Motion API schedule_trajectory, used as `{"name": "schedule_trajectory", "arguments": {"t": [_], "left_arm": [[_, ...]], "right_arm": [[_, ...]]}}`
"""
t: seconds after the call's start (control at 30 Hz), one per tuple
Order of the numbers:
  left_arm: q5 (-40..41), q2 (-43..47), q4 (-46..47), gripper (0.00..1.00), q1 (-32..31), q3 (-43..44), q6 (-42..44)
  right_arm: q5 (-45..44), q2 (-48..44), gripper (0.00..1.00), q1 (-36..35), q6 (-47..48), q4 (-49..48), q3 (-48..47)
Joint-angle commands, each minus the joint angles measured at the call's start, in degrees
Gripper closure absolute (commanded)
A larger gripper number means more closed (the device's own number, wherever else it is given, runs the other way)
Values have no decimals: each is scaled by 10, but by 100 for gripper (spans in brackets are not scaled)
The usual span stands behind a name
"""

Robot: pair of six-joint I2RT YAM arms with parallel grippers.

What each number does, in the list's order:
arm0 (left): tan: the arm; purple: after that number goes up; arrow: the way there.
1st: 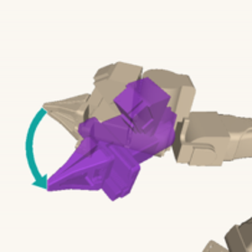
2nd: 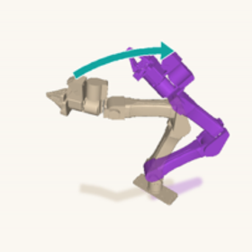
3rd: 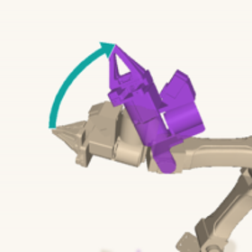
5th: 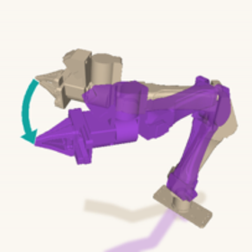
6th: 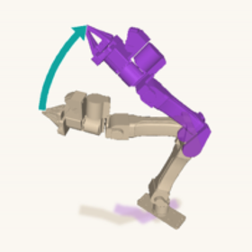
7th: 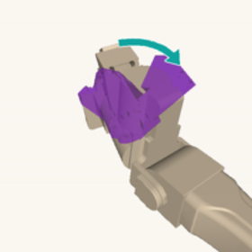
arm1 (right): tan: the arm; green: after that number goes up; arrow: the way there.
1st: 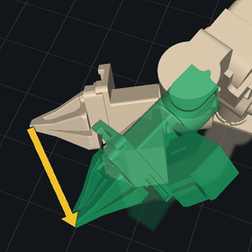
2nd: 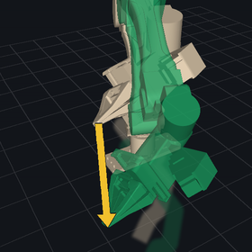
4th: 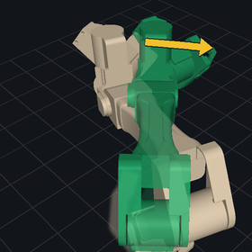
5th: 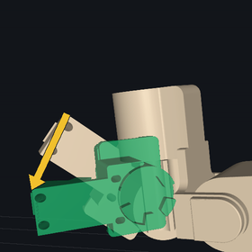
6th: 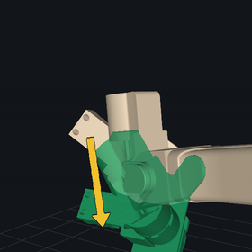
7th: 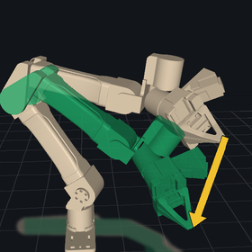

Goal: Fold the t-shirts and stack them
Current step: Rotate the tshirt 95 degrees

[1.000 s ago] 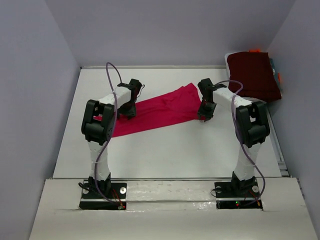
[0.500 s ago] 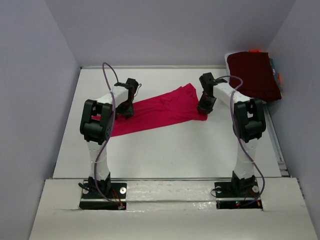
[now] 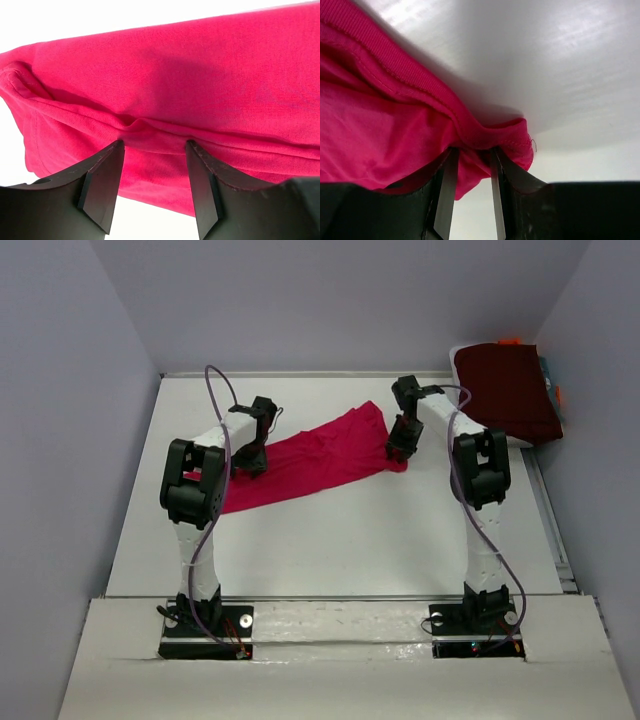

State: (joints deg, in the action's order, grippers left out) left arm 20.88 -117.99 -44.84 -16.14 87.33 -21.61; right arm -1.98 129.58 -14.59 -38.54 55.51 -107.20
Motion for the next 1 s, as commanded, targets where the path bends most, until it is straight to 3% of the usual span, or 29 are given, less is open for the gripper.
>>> {"name": "schedule_trajectory", "arguments": {"t": [0.0, 0.2, 0.33, 0.53, 0.97], "left_arm": [[-15, -15, -25, 36, -13, -28, -2], [-25, -14, -31, 45, -50, -46, 2], [-45, -12, -39, 64, -87, -57, 7], [-67, -8, -67, 89, -148, -58, 10], [-105, -1, -109, 94, -239, -8, 17]], "right_arm": [[15, 72, 62, 10, 4, 34, -103], [59, 150, 62, 21, 12, 64, -264], [76, 198, 62, 35, 29, 65, -332], [113, 213, 61, 65, 41, 20, -342], [144, 265, 61, 93, 77, -23, -418]]}}
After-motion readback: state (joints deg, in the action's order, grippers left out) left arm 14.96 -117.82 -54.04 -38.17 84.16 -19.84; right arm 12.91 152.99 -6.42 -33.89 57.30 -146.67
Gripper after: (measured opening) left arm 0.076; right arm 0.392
